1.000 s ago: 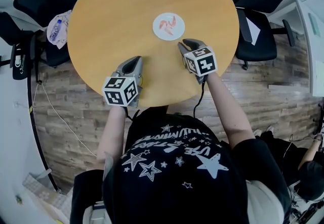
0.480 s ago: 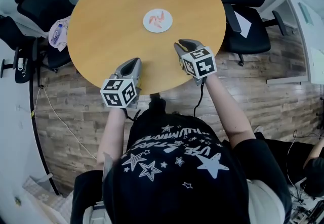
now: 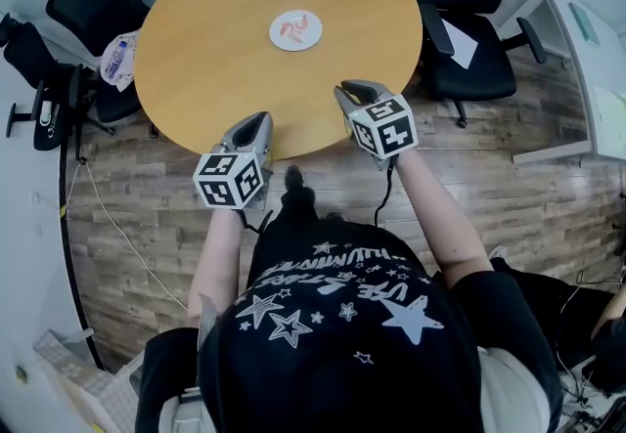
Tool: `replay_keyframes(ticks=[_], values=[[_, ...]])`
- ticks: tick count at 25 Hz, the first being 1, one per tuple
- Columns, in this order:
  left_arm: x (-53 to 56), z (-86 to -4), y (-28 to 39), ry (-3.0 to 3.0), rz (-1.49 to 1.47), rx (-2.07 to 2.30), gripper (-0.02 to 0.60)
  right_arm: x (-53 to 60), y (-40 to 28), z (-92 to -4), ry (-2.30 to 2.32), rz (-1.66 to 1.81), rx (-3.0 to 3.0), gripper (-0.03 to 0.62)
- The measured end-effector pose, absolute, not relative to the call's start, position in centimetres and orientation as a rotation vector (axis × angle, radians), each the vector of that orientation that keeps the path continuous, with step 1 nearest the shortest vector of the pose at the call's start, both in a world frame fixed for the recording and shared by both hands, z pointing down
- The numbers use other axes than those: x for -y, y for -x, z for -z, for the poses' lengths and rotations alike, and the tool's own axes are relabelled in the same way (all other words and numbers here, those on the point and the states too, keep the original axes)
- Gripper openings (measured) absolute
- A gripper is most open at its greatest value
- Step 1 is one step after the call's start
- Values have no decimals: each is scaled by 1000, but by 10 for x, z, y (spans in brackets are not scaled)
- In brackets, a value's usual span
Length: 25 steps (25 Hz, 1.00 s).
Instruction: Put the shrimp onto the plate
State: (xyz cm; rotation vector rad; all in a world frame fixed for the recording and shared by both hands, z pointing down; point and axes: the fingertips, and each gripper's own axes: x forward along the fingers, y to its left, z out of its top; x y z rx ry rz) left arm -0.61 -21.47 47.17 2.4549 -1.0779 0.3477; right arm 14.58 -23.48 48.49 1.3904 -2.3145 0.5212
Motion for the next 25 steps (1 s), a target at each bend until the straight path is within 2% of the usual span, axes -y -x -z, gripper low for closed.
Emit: replay_keyframes(ticks=[25], values=[[130,-471,13,-2409,-304,1122,2,143,-141,-485,-1471,-616,2358,3]])
